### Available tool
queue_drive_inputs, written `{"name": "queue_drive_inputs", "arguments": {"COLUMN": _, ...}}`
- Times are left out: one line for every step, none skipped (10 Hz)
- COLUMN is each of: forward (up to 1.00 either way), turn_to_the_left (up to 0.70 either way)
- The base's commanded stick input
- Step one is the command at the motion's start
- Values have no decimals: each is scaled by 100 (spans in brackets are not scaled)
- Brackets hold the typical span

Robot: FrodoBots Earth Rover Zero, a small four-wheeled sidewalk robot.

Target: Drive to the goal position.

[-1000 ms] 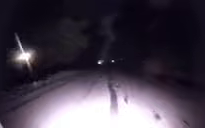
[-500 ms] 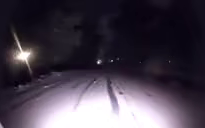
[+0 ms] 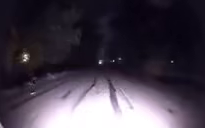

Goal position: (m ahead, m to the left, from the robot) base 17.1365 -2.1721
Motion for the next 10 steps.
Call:
{"name": "queue_drive_inputs", "arguments": {"forward": 100, "turn_to_the_left": 0}}
{"name": "queue_drive_inputs", "arguments": {"forward": 100, "turn_to_the_left": 0}}
{"name": "queue_drive_inputs", "arguments": {"forward": 100, "turn_to_the_left": 0}}
{"name": "queue_drive_inputs", "arguments": {"forward": 100, "turn_to_the_left": 0}}
{"name": "queue_drive_inputs", "arguments": {"forward": 100, "turn_to_the_left": 0}}
{"name": "queue_drive_inputs", "arguments": {"forward": 100, "turn_to_the_left": 0}}
{"name": "queue_drive_inputs", "arguments": {"forward": 100, "turn_to_the_left": -1}}
{"name": "queue_drive_inputs", "arguments": {"forward": 100, "turn_to_the_left": -16}}
{"name": "queue_drive_inputs", "arguments": {"forward": 100, "turn_to_the_left": -27}}
{"name": "queue_drive_inputs", "arguments": {"forward": 100, "turn_to_the_left": -27}}
